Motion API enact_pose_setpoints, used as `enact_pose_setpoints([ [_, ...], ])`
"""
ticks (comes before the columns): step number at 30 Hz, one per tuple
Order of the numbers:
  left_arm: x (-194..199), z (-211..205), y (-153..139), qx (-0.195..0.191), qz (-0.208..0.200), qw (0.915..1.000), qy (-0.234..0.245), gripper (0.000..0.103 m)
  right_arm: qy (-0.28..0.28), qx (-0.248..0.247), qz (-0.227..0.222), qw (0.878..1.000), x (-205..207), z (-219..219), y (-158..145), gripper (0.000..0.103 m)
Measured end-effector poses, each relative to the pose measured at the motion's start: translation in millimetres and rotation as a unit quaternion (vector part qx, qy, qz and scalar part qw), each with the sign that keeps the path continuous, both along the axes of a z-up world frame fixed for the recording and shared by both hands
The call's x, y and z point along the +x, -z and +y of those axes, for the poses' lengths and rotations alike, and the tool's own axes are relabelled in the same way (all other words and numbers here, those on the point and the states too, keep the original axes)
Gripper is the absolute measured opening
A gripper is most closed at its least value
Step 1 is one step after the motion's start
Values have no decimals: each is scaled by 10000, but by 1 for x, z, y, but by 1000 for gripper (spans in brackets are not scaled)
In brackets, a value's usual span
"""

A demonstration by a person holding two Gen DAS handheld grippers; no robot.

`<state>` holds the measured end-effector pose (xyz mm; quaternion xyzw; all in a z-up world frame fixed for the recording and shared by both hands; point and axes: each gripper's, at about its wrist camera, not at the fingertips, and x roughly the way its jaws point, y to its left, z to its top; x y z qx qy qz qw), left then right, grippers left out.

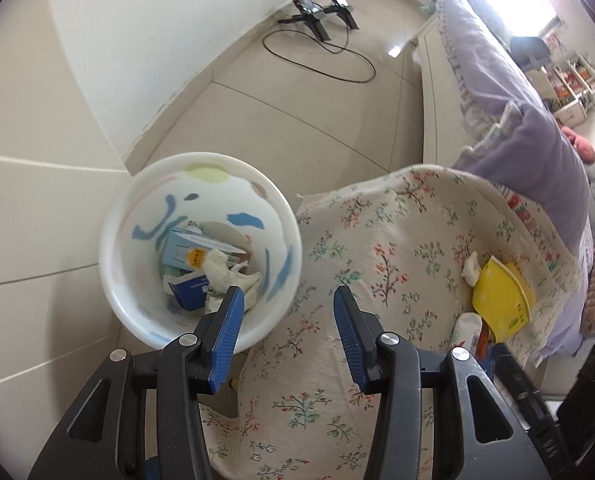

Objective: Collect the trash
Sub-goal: 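Grasp the white bottle with the left tool while the right tool grasps the blue biscuit box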

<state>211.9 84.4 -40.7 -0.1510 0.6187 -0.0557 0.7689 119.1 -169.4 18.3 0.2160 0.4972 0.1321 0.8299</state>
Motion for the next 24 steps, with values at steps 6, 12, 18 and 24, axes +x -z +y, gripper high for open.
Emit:
enact_pose_setpoints([
  [6, -6, -37, 6, -10, 116, 9992, 373, 49, 429, -507, -7, 9978, -25, -73, -32, 54],
  [12, -19, -77, 12, -11, 180, 9969, 765, 50, 726, -1010, 91, 9922, -49, -133, -27, 63],
  [18, -37, -126, 15, -22, 125, 9920, 1257, 53, 1165, -560, 663, 9894, -59, -165, 13, 63],
  [24, -52, -180, 22, -109, 85, 9862, 1651, 54, 911, -818, 738, 9897, -60, -159, 18, 63],
])
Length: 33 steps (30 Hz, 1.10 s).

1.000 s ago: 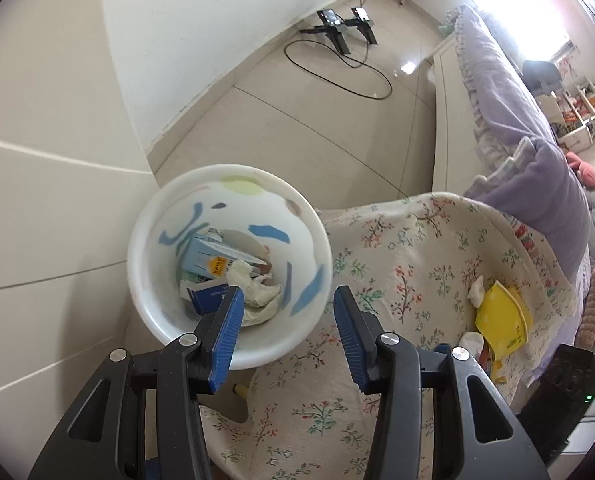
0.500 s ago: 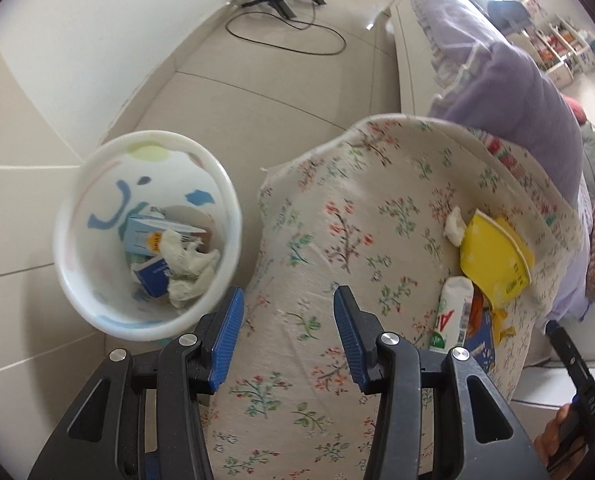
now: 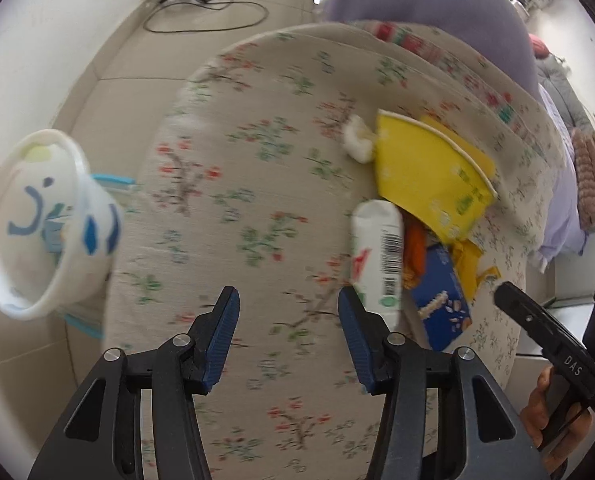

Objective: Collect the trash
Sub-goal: 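Grasp the white bottle with the left tool while the right tool grasps the blue biscuit box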

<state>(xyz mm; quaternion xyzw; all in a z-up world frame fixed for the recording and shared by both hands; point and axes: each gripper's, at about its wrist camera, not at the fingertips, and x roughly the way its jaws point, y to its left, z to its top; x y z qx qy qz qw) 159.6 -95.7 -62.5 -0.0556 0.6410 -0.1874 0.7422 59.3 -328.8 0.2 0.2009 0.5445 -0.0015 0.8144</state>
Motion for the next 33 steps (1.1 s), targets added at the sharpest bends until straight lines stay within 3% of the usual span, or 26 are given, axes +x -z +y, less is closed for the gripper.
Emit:
enact_pose_setpoints([
  [6, -9, -42, 4, -121, -58, 9991, 394, 55, 6, 36, 65, 10000, -1, -5, 5, 63],
  [11, -10, -67, 19, 194, -52, 9979, 614, 55, -211, -251, 196, 9993, 1, 5, 11, 64],
  [17, -3, -71, 33, 185, 27, 9982, 564, 54, -869, -845, 295, 9922, -1, 38, 20, 64],
  [20, -5, -75, 38, 182, 57, 9965, 818, 39, -1156, -1089, 280, 9869, -3, 52, 22, 70],
  [33, -17, -53, 18, 238, -192, 9959, 855, 39, -1578, -1942, 268, 9678, 1, 82, 40, 75],
])
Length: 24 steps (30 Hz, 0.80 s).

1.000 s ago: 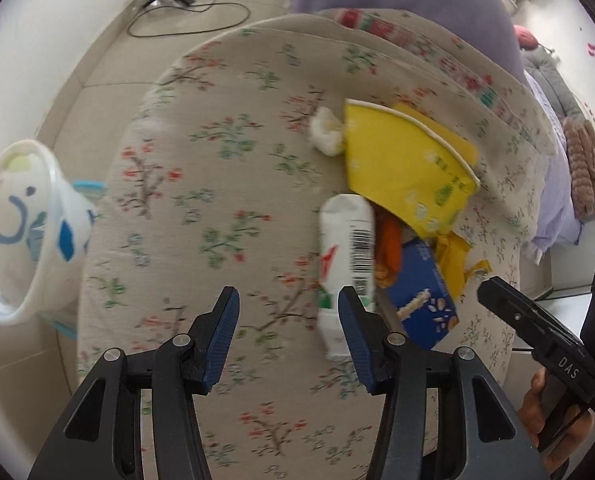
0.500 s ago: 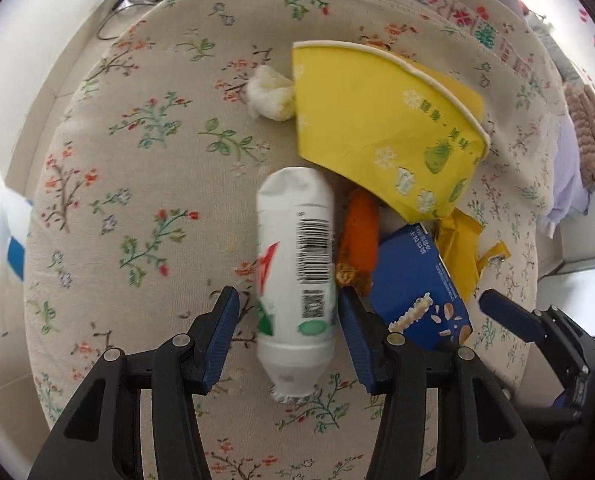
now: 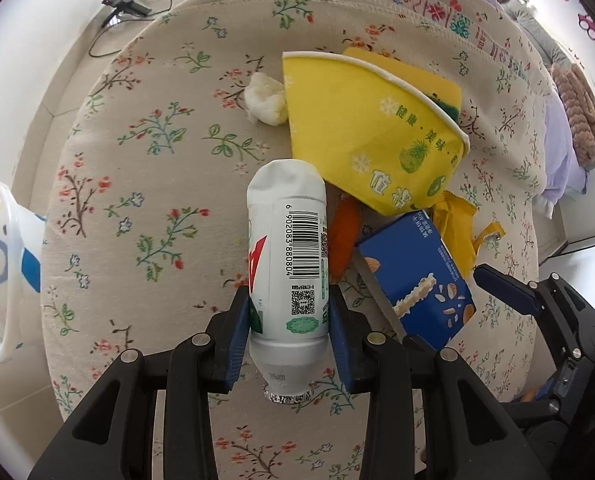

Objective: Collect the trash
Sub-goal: 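Grasp the white bottle with the left tool while the right tool grasps the blue biscuit box, then carry the bottle and biscuit box to the white bin and release both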

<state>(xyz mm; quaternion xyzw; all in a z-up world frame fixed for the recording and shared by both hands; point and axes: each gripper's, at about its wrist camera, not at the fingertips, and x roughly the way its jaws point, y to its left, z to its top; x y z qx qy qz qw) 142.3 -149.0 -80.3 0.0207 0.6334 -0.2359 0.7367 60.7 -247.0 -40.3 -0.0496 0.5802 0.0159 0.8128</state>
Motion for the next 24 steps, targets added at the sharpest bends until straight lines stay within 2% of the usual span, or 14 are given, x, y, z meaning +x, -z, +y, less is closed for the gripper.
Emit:
enact_pose_setpoints([
  [6, -2, 8, -5, 136, -170, 9998, -38, 39, -62, -346, 110, 9993, 8, 14, 16, 74],
  [7, -3, 10, -8, 160, -220, 9996, -52, 39, -43, -384, 109, 9992, 9, 14, 17, 66],
  [8, -4, 11, -10, 199, -286, 9994, -62, 39, -16, -339, 96, 9994, 10, 14, 17, 62],
  [12, -3, 21, -21, 279, -508, 9983, -107, 39, 144, -178, -103, 9997, 12, 12, 6, 62],
  [18, -3, 32, -30, 281, -611, 9976, -147, 39, 273, 274, -197, 9991, 15, 10, -8, 62],
  [24, -6, 40, -40, 186, -683, 9974, -157, 39, 174, 710, -295, 9969, -2, 13, -28, 62],
])
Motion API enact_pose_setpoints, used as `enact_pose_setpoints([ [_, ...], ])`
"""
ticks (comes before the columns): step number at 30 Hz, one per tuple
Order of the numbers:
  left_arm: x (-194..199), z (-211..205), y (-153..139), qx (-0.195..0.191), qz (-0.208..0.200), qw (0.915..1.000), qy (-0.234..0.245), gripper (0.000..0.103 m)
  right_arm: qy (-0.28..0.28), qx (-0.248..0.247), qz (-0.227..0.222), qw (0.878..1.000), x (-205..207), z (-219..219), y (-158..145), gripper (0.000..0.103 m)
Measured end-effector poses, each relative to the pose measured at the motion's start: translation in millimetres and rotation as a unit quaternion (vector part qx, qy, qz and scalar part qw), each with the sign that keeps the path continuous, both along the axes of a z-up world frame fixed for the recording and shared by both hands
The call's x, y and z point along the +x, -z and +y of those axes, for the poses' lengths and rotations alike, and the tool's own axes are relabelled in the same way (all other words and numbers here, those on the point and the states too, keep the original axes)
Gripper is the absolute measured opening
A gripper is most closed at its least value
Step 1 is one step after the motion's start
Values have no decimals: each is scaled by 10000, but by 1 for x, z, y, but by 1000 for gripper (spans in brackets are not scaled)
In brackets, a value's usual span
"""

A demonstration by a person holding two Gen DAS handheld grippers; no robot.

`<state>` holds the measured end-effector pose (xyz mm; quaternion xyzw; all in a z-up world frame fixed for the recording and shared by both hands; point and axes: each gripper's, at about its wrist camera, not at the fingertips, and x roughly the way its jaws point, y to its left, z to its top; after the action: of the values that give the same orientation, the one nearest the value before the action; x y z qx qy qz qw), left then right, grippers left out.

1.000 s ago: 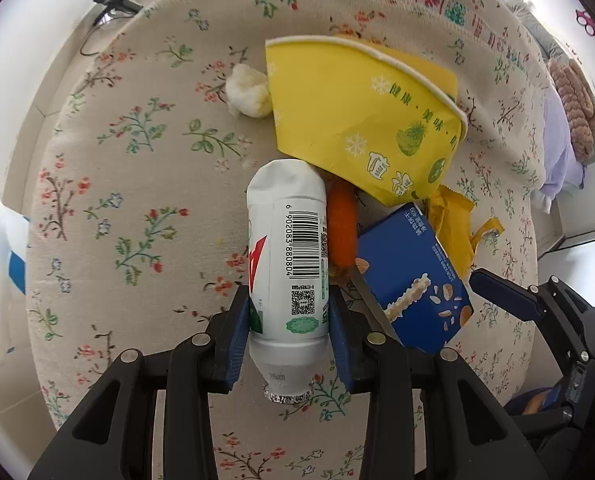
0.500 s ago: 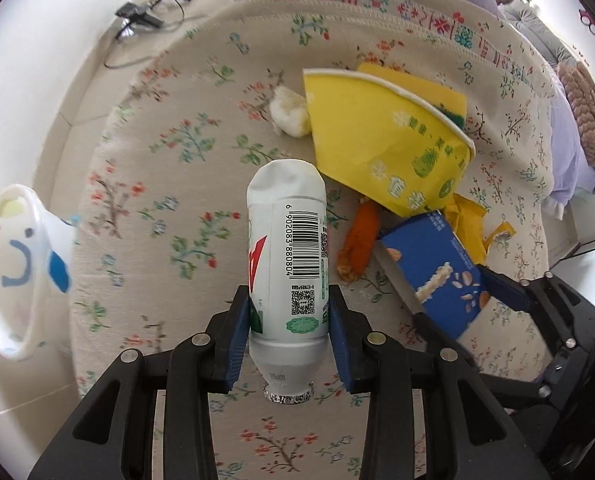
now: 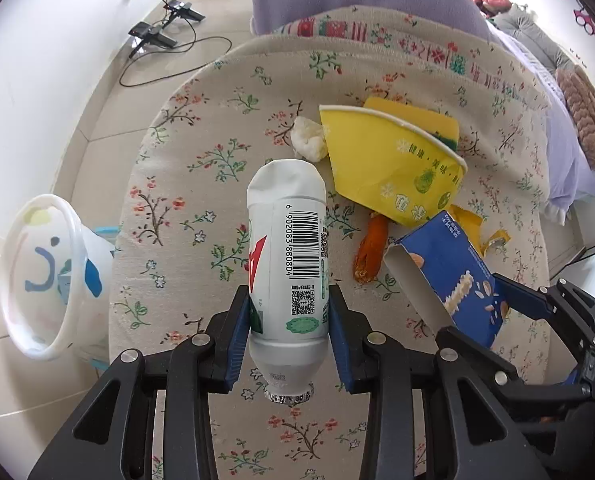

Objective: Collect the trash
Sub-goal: 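Carry the bottle and biscuit box to the white bin and release both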

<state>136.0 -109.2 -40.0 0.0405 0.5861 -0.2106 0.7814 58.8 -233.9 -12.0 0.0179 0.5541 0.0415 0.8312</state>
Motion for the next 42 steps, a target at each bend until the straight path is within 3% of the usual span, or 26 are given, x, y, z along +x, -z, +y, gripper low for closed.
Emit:
enact_pose_setpoints([
  [7, -3, 5, -7, -87, -75, 9999, -108, 39, -113, -155, -533, 9984, -13, 13, -23, 62],
  [18, 8, 37, -15, -335, 37, 9982, -503, 39, 14, -769, -783, 9940, -10, 32, -26, 62],
  [24, 20, 64, -20, -487, 83, 9957, -788, 39, 48, -793, -820, 9935, -2, 37, -28, 62],
  [35, 48, 142, -30, -786, 95, 9836, -1623, 39, -61, -547, -862, 9948, 21, 63, -27, 62],
  [42, 65, 210, -36, -902, 41, 9701, -2253, 39, -196, 273, -681, 9971, 41, 88, -18, 62],
])
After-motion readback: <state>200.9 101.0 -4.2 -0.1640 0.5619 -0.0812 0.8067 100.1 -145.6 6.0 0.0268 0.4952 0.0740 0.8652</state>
